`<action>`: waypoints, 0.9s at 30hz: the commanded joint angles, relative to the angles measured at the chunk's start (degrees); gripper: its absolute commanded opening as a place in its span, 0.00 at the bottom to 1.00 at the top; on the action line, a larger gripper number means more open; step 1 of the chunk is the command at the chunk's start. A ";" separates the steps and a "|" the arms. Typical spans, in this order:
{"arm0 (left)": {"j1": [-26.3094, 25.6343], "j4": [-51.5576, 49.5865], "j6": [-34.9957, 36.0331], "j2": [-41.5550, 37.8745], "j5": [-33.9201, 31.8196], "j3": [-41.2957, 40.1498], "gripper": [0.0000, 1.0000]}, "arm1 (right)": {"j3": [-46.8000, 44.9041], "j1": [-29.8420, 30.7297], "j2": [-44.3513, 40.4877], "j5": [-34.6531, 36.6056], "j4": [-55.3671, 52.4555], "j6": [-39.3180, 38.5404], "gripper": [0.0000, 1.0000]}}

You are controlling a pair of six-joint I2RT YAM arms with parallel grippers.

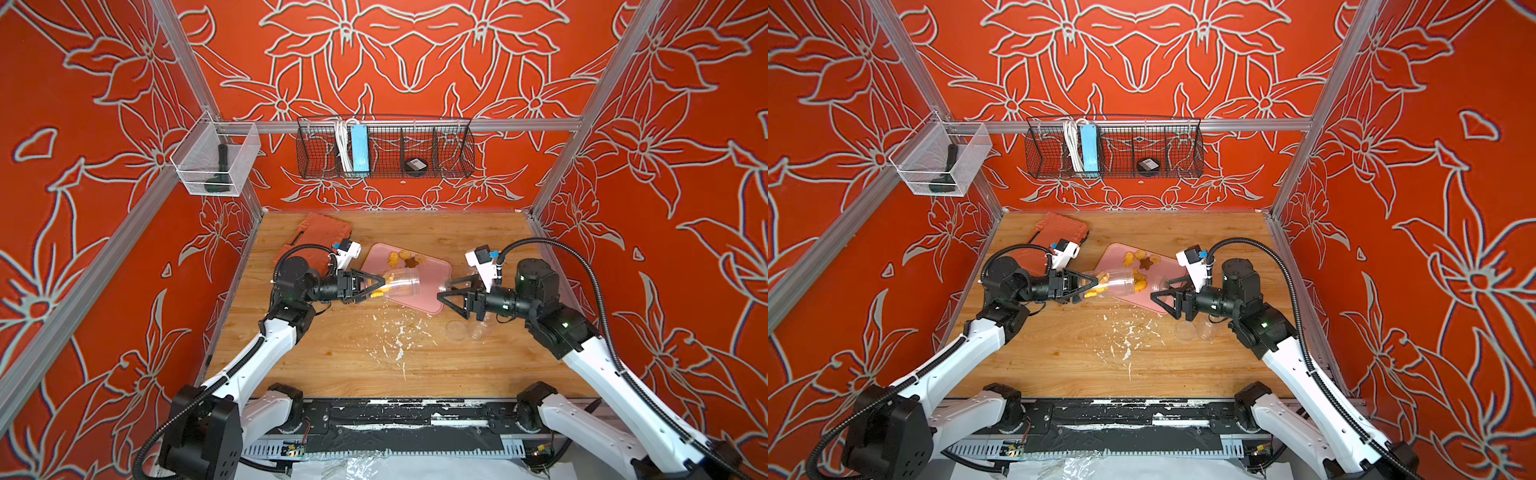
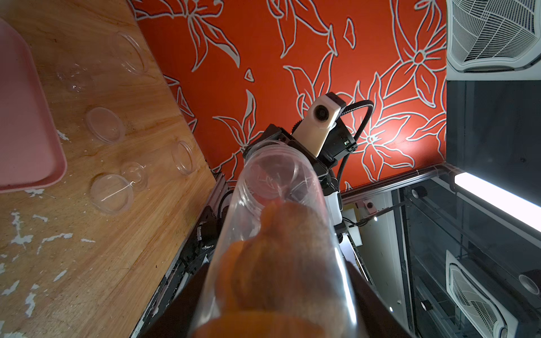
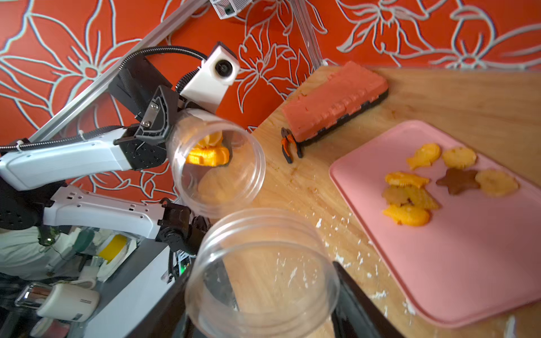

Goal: Pour the cookies out of the jar
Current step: Place the lid at the center of the board.

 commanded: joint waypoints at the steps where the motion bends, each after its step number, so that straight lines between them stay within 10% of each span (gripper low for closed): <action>1: 1.13 0.91 0.15 -1.36 -0.13 0.71 0.60 | 0.55 0.31 -0.80 2.73 -11.25 4.49 0.47; 27: 4.10 -0.65 0.78 -3.25 -1.54 -0.04 0.60 | 2.79 17.30 28.15 20.53 -17.05 8.88 0.48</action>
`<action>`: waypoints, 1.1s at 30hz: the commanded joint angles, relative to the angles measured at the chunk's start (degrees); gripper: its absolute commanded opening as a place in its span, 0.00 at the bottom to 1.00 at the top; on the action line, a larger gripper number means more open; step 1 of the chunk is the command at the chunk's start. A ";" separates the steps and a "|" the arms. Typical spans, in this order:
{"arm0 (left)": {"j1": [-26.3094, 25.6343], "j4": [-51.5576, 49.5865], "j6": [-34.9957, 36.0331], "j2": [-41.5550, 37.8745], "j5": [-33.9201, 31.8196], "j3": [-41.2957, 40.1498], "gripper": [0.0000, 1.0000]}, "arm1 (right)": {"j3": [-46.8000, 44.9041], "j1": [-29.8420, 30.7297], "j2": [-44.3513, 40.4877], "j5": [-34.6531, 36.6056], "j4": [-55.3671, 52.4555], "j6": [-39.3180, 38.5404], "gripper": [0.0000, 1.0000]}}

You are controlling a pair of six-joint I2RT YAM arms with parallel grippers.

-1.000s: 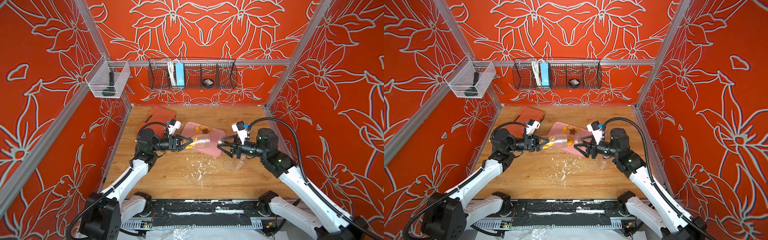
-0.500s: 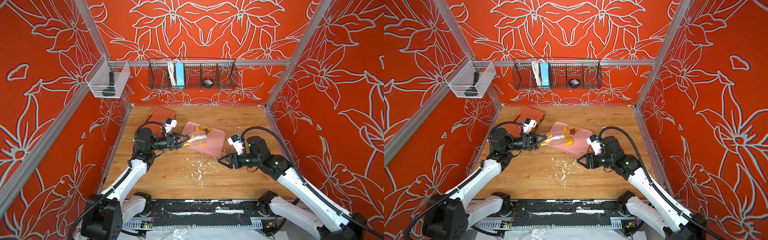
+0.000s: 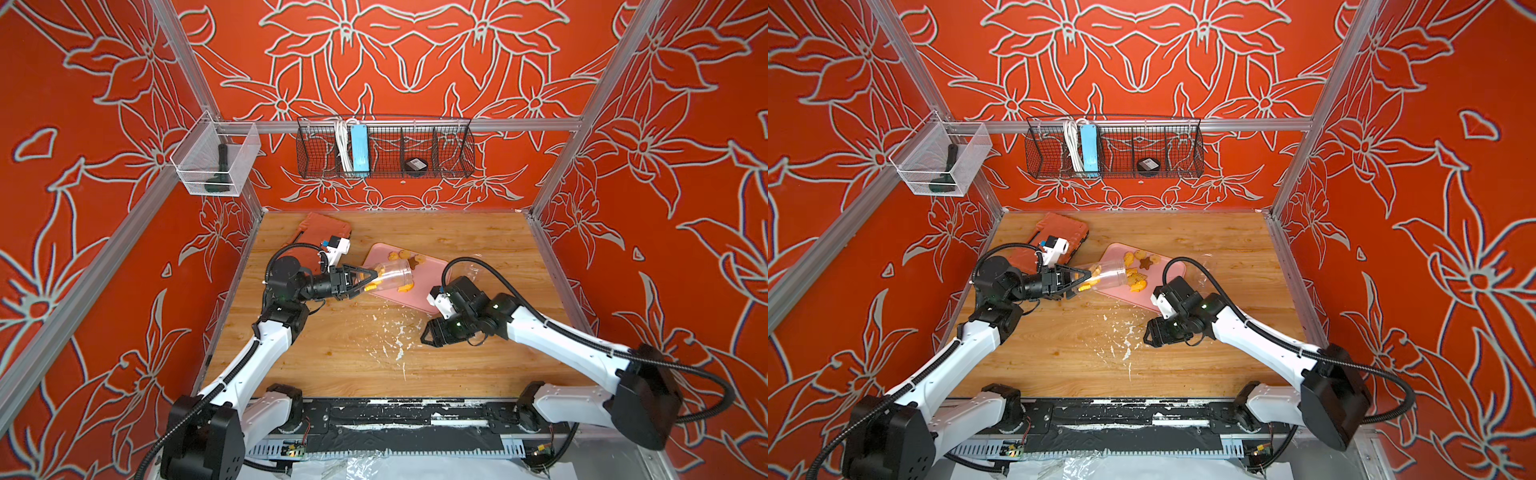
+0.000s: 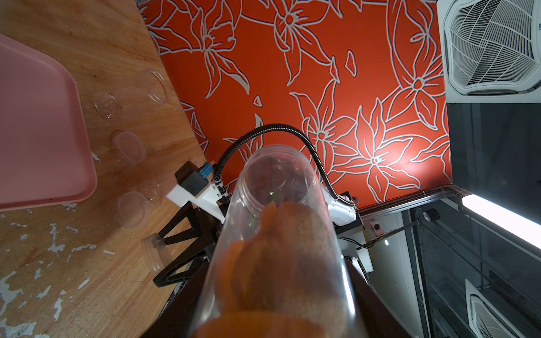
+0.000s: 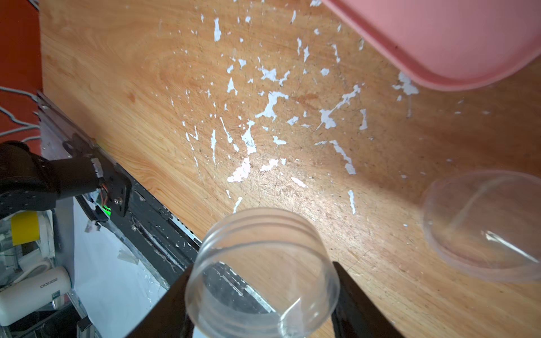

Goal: Pour the cookies out of the jar
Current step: Place the lid at the center of the board.

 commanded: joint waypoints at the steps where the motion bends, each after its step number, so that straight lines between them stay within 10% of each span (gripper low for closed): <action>1: 0.57 1.18 0.25 -1.34 0.36 -0.09 0.60 | 2.54 1.07 3.43 1.46 1.34 1.02 0.48; 14: 0.91 0.75 0.32 -2.29 0.53 -1.04 0.60 | 9.56 3.88 18.14 -3.24 5.93 2.31 0.60; 33: 0.99 0.82 0.32 -2.40 0.75 -1.27 0.60 | 10.03 4.09 17.84 -3.61 5.50 2.05 0.86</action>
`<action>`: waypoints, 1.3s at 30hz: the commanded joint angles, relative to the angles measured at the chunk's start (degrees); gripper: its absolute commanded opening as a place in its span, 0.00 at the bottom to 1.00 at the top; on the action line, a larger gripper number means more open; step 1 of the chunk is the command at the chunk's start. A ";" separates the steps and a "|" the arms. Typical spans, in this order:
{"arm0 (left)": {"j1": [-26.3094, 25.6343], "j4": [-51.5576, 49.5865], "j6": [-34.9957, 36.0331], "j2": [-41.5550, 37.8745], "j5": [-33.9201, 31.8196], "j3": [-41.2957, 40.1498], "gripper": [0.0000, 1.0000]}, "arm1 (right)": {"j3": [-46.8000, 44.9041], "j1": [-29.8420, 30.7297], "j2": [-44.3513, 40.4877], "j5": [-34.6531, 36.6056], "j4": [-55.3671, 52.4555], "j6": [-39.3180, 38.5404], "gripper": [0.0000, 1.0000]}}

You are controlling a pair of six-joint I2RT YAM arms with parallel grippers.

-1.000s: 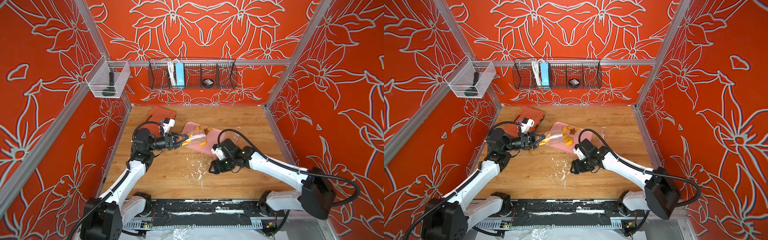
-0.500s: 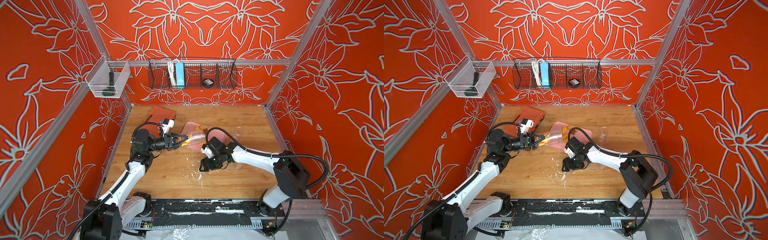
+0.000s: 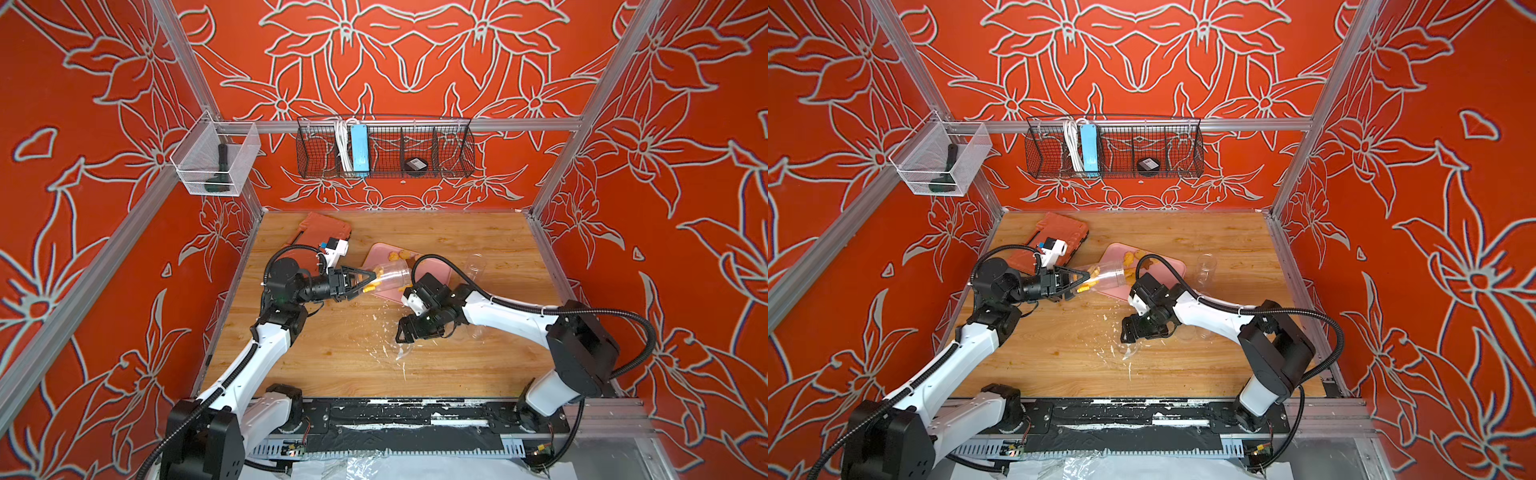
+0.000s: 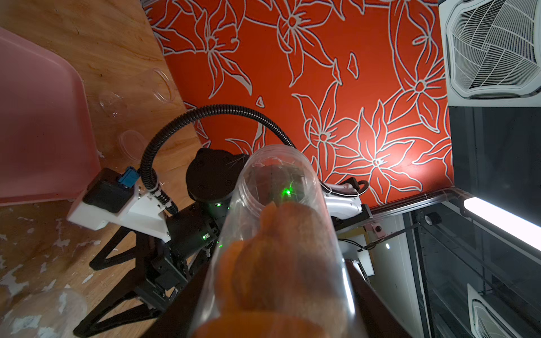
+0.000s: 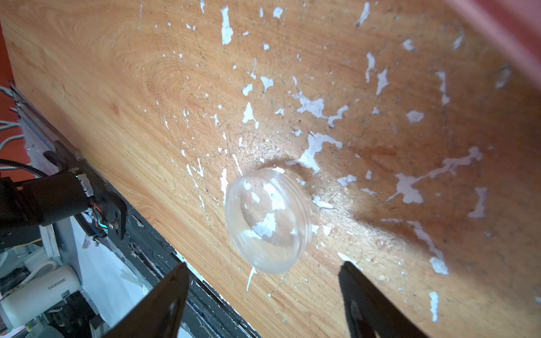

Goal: Pour the cookies out of the jar
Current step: Place the lid at the center of the board.

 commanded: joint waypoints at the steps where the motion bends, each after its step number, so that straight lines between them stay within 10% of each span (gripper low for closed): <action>1: 0.43 2.01 -0.03 -1.21 0.73 -0.35 0.60 | 1.37 0.37 -0.40 -0.66 -0.56 -0.15 0.86; 24: 0.43 2.22 -0.29 -1.04 0.73 -0.35 0.60 | 1.80 0.34 -2.49 -0.47 -1.22 -0.97 0.86; 39: 0.69 0.34 1.55 -0.61 0.23 -0.18 0.60 | 4.89 -1.54 -19.93 5.45 -11.03 -3.73 0.86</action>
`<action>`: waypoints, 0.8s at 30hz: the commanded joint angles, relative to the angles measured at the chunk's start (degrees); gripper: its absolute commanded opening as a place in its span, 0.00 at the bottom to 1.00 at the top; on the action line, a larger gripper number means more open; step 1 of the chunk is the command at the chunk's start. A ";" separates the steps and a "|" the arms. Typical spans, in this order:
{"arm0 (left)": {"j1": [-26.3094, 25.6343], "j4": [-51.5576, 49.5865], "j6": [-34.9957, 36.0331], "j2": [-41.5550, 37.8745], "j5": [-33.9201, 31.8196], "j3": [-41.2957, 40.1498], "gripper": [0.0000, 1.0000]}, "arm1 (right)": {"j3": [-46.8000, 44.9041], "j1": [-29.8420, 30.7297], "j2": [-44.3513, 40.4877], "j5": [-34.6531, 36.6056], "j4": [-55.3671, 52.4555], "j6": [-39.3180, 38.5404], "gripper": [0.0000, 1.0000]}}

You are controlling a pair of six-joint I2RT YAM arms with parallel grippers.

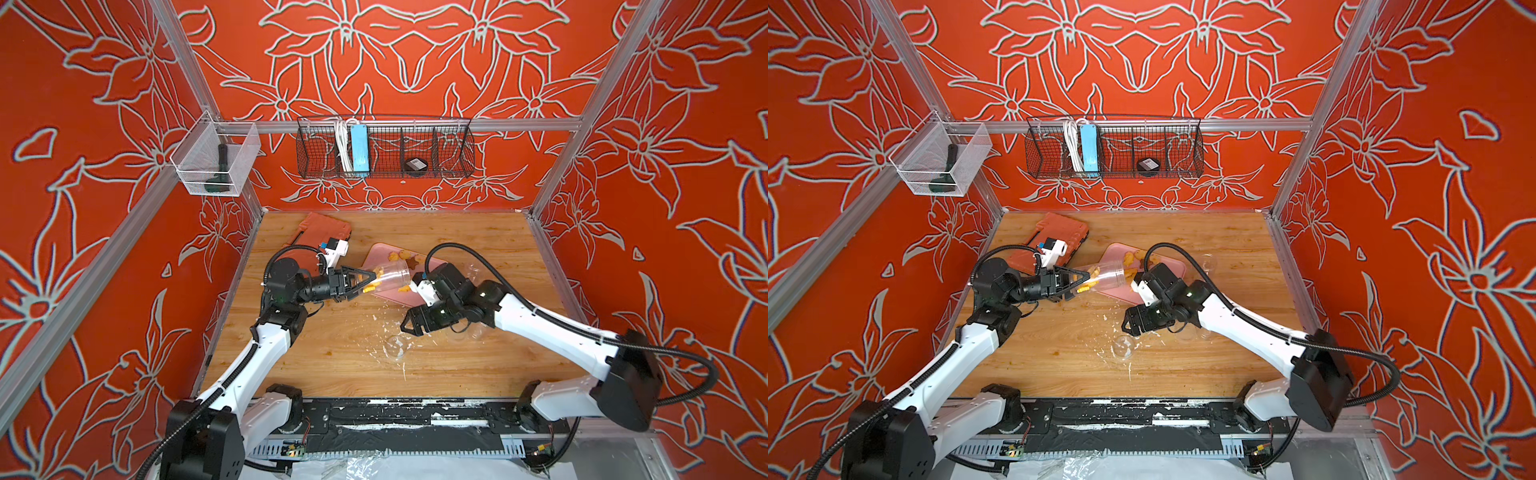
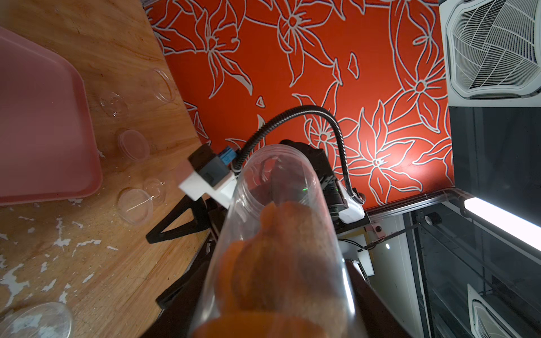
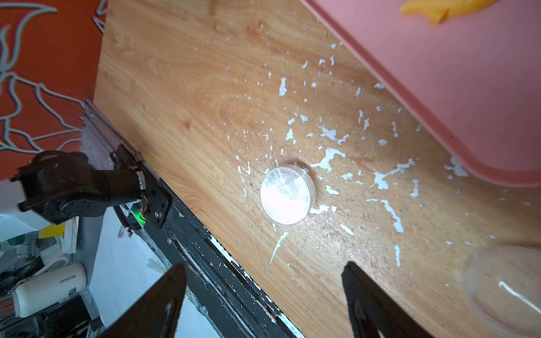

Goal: Pour the cookies out of the jar
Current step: Place the lid at the center of the board, then pour the cookies in the jar onto the tray.

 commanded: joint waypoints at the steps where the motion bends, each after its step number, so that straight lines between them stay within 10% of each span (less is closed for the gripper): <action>1: 0.67 0.14 1.58 -0.43 0.14 -0.09 0.60 | 1.69 -1.30 -4.65 1.98 -4.60 -1.89 0.86; 24: 0.67 -0.12 17.05 21.11 -0.28 2.41 0.61 | -6.12 -16.01 -19.56 -9.19 -4.04 -7.19 0.87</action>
